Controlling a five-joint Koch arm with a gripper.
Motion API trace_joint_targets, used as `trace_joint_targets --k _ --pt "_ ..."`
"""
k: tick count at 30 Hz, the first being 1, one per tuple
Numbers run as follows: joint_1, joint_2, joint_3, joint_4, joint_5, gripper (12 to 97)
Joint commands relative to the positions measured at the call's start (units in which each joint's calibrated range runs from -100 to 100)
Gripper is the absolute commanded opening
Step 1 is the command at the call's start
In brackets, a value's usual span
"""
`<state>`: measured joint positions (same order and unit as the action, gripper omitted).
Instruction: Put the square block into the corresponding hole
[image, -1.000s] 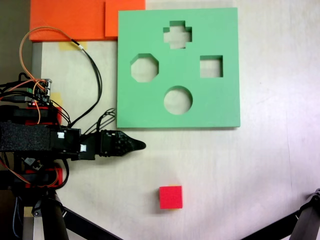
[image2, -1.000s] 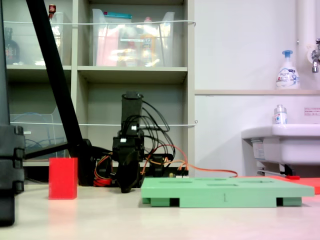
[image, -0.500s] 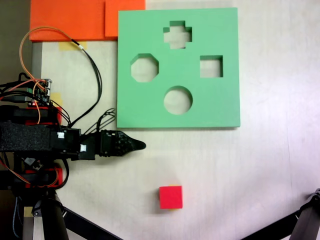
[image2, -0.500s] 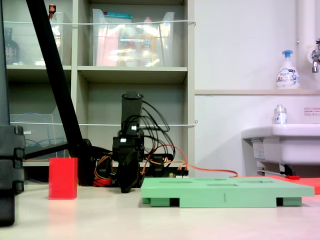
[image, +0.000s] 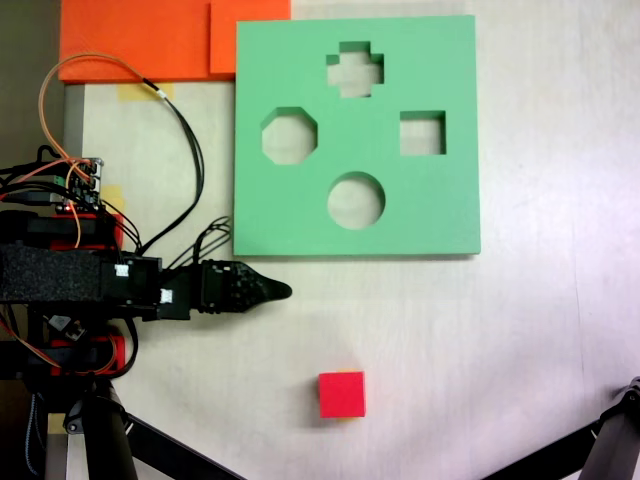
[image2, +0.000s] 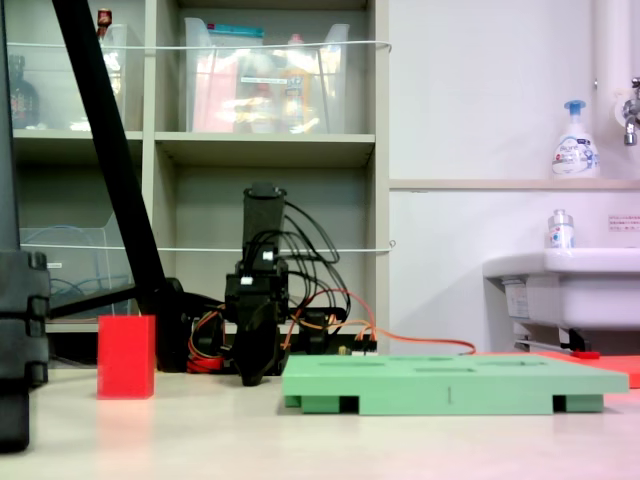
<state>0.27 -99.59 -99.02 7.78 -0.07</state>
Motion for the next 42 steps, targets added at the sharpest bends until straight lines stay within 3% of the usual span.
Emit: trace_joint_targets --k 1,10,14,18,26,34,39,42 --pt "-0.78 -0.41 -0.98 -5.23 1.07 48.9" --pt "-1.66 -0.41 -0.98 -5.13 3.42 48.2" --pt "-1.86 -0.41 -0.98 2.67 18.80 49.3" --pt "-2.83 -0.41 2.11 3.34 25.54 46.6" --pt "-3.57 -0.41 42.89 -42.69 41.47 42.9" --pt "-4.69 11.46 71.90 -76.20 43.32 40.9" --pt "-6.94 24.31 80.38 -80.24 41.81 66.2" --pt "-8.35 31.29 82.77 -80.72 40.83 70.9"
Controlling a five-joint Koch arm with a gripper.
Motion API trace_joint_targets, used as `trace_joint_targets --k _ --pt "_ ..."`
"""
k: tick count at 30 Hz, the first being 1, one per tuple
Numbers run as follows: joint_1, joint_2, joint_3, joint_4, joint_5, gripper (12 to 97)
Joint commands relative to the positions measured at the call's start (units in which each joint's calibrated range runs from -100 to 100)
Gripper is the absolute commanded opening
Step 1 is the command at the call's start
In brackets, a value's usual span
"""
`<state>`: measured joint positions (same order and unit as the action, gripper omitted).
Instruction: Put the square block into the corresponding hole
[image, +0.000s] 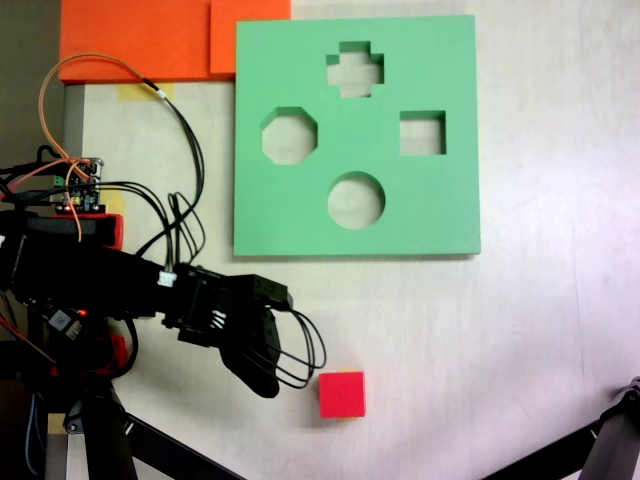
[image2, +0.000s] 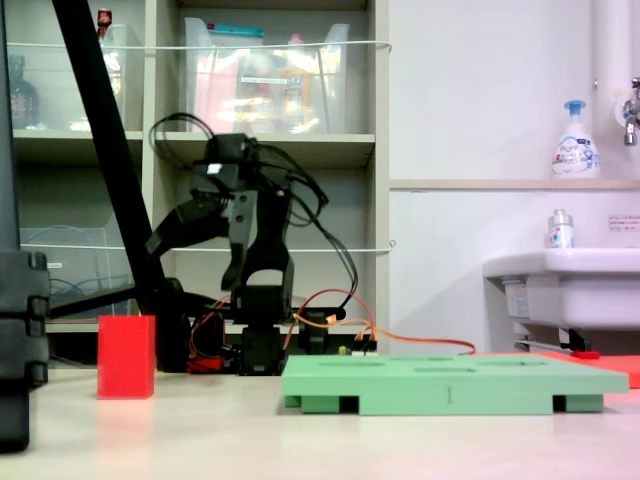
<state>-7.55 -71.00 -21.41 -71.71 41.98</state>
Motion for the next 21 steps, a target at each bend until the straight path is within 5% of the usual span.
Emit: trace_joint_targets --k 1,2,6,21 --pt "-1.03 5.78 6.76 -2.20 -1.95 70.9" --pt "-1.42 9.41 8.75 -3.45 -2.39 71.1" --pt "-1.95 23.09 15.03 -5.09 -2.88 95.2" --pt "-4.00 57.31 30.78 -5.28 -4.49 95.4"
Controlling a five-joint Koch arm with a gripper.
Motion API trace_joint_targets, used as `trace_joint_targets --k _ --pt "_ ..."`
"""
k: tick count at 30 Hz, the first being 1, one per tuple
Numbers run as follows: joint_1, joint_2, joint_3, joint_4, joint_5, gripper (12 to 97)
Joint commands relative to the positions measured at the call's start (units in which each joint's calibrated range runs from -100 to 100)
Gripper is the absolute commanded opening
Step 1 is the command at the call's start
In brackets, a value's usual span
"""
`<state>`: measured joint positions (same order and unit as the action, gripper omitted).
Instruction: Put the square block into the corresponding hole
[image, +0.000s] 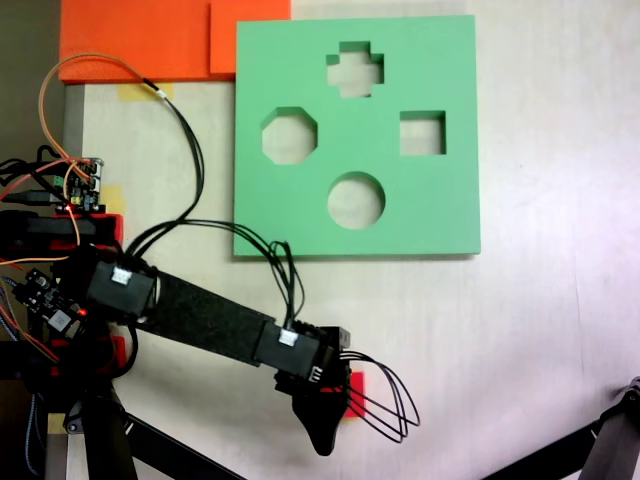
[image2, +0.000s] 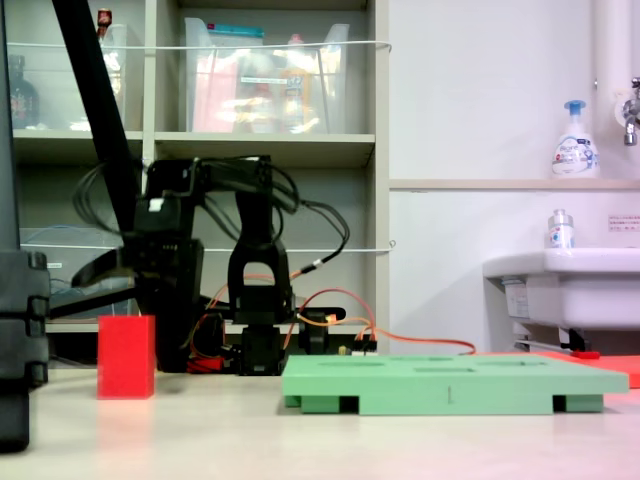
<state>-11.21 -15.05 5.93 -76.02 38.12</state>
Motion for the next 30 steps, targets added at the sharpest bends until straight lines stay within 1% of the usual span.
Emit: trace_joint_targets --k 1,9,20,23,28,29,30 --pt "-0.44 3.18 3.84 -0.87 -0.73 95.4" --pt "-0.93 12.95 4.34 1.82 -0.98 95.2" --pt "-0.98 14.35 5.44 2.21 -0.93 93.9" --pt "-0.98 14.49 5.44 2.21 -0.88 84.1" --pt "-1.56 15.47 3.84 2.11 -0.83 51.1" --pt "-1.66 15.75 3.54 2.11 -0.83 46.5" --pt "-1.66 15.89 3.14 2.01 -0.83 44.0"
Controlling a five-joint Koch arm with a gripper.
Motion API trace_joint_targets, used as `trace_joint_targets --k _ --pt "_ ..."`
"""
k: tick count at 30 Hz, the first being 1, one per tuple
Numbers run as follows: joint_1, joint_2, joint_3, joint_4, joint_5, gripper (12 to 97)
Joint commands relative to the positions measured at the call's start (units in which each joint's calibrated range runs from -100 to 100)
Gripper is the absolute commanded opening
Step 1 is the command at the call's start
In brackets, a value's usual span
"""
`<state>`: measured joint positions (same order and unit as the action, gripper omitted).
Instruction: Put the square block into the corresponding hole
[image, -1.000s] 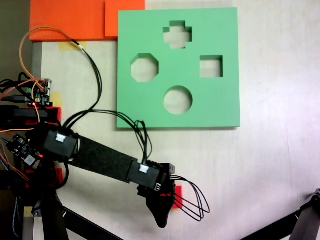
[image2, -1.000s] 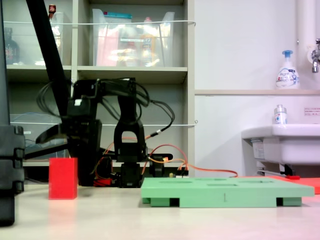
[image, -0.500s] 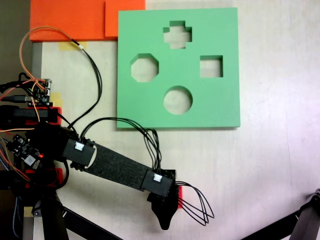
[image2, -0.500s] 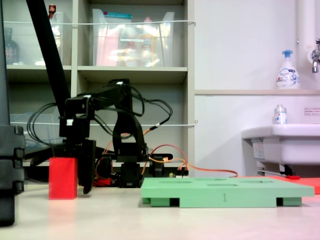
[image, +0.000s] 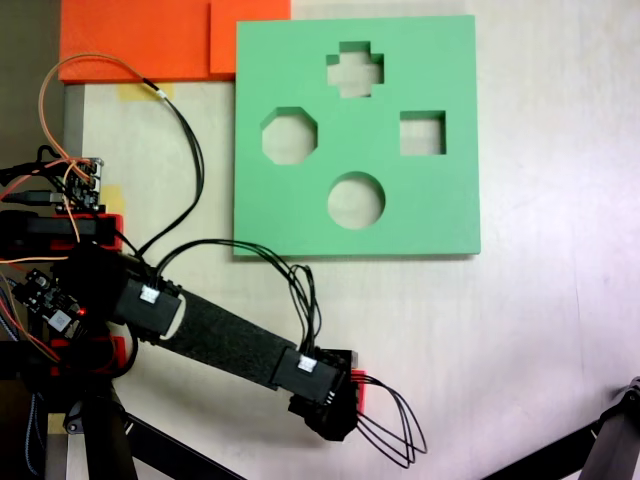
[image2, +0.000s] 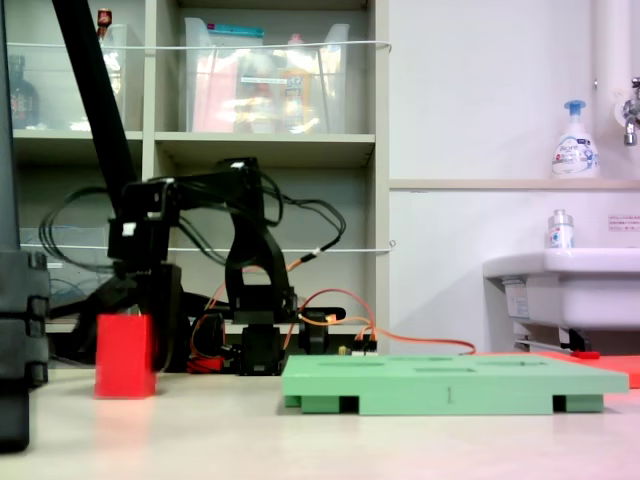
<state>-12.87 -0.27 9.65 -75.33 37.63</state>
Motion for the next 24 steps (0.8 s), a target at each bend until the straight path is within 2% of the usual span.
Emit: trace_joint_targets --k 1,6,9,14,17,24 --pt "0.00 1.11 -0.88 1.33 -0.34 42.5" --pt "0.00 1.25 -1.98 0.75 -0.29 36.0" --pt "-0.20 1.11 -3.37 0.56 0.10 24.9" --pt "-0.24 0.83 -3.97 -0.60 0.63 23.7" --pt "-0.15 0.41 -3.97 -2.14 1.17 15.1" --pt "0.59 -6.15 -3.87 -4.83 2.83 14.3"
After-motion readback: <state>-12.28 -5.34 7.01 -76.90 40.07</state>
